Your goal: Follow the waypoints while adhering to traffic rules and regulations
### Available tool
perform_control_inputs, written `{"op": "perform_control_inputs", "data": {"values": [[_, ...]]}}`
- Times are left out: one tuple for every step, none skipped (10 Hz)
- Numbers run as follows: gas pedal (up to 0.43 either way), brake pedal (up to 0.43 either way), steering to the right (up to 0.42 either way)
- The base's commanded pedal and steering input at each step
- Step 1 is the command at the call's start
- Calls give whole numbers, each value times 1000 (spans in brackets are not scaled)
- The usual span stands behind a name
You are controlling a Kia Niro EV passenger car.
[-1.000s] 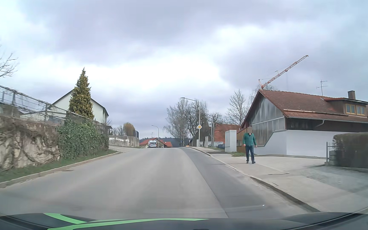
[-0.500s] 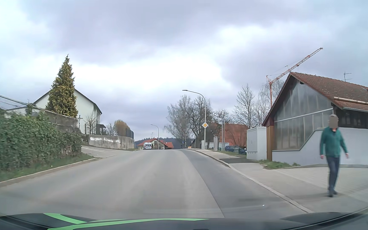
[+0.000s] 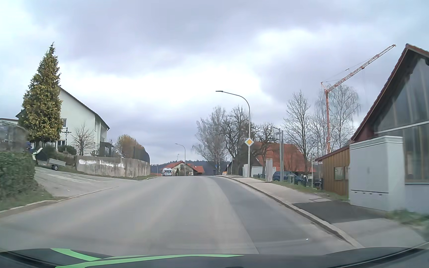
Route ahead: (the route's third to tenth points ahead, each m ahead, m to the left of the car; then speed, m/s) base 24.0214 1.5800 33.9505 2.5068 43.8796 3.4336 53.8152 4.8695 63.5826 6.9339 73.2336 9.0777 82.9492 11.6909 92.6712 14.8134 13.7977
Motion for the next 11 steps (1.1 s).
{"op": "perform_control_inputs", "data": {"values": [[177,0,-9],[177,0,-9],[177,0,-11],[177,0,-12],[177,0,-12],[177,0,-15],[177,0,-16],[177,0,-17],[177,0,-16],[177,0,-16],[177,0,-17]]}}
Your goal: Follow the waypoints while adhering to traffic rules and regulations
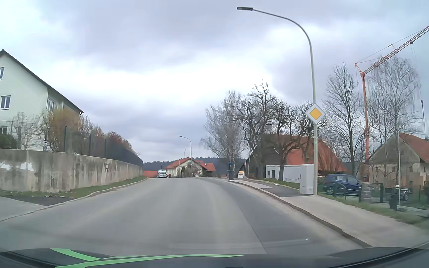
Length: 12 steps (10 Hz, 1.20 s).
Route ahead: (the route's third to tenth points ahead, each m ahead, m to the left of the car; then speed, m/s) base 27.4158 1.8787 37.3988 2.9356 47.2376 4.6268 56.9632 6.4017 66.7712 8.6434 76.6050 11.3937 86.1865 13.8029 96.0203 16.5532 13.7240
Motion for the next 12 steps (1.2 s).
{"op": "perform_control_inputs", "data": {"values": [[177,0,-16],[177,0,-16],[177,0,-17],[177,0,-17],[169,0,-19],[169,0,-21],[169,0,-23],[169,0,-26],[157,0,-27],[157,0,-28],[157,0,-28],[150,0,-29]]}}
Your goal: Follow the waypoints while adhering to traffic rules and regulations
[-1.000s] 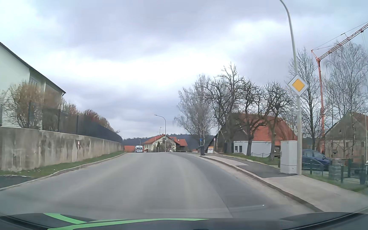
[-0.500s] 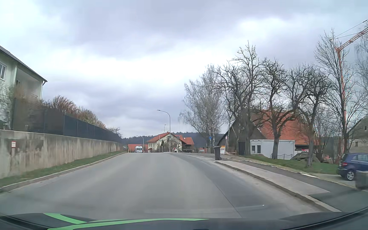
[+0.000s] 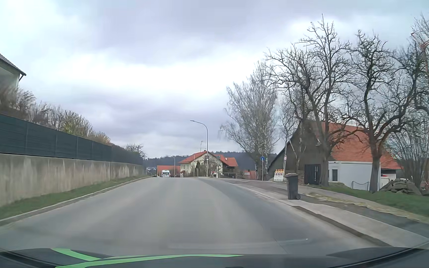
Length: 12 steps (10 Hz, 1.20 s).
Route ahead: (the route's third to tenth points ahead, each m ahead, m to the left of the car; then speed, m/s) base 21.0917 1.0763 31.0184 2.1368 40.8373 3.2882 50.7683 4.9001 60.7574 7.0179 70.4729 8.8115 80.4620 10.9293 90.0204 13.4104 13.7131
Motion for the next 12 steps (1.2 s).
{"op": "perform_control_inputs", "data": {"values": [[150,0,-28],[150,0,-28],[150,0,-28],[150,0,-29],[150,0,-28],[150,0,-26],[138,0,-24],[138,0,-22],[138,0,-22],[138,0,-22],[138,0,-21],[138,0,-21]]}}
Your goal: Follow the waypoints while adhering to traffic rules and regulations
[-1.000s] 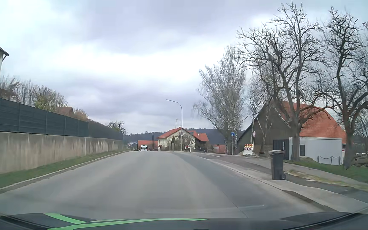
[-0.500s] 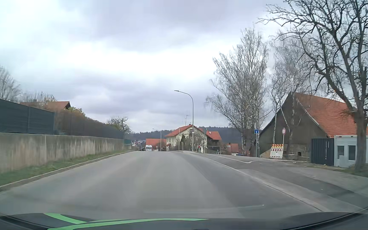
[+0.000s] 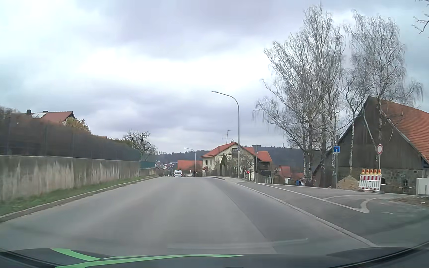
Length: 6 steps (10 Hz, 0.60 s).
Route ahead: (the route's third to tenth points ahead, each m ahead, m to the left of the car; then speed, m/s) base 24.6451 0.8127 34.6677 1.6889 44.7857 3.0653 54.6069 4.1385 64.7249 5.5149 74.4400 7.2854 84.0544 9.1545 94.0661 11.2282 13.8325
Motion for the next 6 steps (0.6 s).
{"op": "perform_control_inputs", "data": {"values": [[130,0,-20],[130,0,-18],[130,0,-17],[118,0,-16],[118,0,-16],[110,0,-16]]}}
